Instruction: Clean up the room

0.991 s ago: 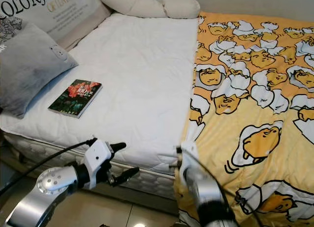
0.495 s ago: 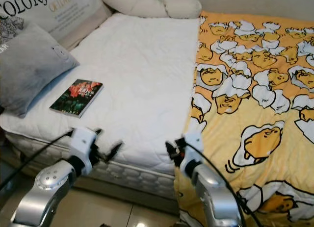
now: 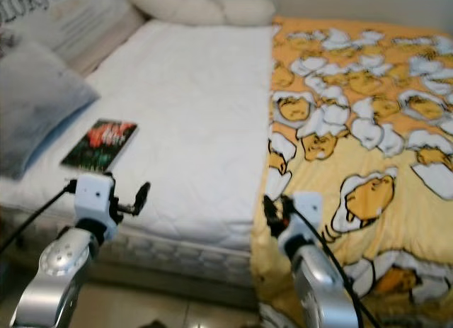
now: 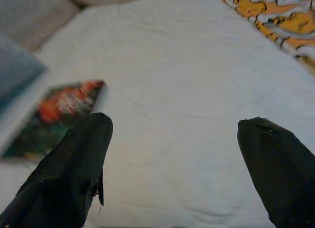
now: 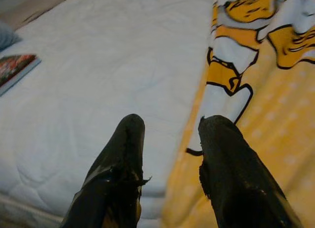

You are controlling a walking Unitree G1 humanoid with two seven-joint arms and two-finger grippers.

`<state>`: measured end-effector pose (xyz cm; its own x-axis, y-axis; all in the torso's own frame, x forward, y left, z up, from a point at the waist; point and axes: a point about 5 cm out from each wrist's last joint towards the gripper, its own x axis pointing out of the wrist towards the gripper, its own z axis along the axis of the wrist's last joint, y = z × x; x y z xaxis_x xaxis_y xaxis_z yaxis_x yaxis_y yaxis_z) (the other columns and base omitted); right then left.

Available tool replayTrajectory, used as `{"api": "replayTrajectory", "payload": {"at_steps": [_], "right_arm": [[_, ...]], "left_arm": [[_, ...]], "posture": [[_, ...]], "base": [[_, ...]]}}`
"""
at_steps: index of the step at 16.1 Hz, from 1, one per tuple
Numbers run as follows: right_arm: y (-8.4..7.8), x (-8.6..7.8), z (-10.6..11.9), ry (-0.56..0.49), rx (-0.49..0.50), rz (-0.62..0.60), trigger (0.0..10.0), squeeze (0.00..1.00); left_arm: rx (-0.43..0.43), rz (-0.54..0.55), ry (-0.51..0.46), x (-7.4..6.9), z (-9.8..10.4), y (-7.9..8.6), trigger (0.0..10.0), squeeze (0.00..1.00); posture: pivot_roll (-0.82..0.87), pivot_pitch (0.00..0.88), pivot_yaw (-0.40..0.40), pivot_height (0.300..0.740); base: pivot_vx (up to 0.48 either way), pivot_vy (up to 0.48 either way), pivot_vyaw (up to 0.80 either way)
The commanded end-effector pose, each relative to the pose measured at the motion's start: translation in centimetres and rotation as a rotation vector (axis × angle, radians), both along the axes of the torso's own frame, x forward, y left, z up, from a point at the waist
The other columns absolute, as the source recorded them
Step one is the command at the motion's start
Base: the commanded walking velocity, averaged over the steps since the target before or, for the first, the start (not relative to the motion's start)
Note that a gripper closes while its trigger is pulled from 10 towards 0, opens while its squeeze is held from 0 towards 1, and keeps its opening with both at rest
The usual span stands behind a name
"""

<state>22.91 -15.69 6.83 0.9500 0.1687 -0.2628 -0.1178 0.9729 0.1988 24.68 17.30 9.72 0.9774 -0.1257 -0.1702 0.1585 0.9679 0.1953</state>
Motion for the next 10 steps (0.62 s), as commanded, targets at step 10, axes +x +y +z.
{"api": "replayTrajectory", "payload": {"at_steps": [10], "right_arm": [[-0.8, -0.2, 0.1, -0.021, -0.107, 0.000, 10.0, 0.00]], "left_arm": [[0.010, 0.142, 0.006, -1.6, -0.3, 0.8, 10.0, 0.25]], "posture": [[-0.04, 0.000, 0.008, 0.740]], "base": [[0.000, -0.192, -0.13]]}}
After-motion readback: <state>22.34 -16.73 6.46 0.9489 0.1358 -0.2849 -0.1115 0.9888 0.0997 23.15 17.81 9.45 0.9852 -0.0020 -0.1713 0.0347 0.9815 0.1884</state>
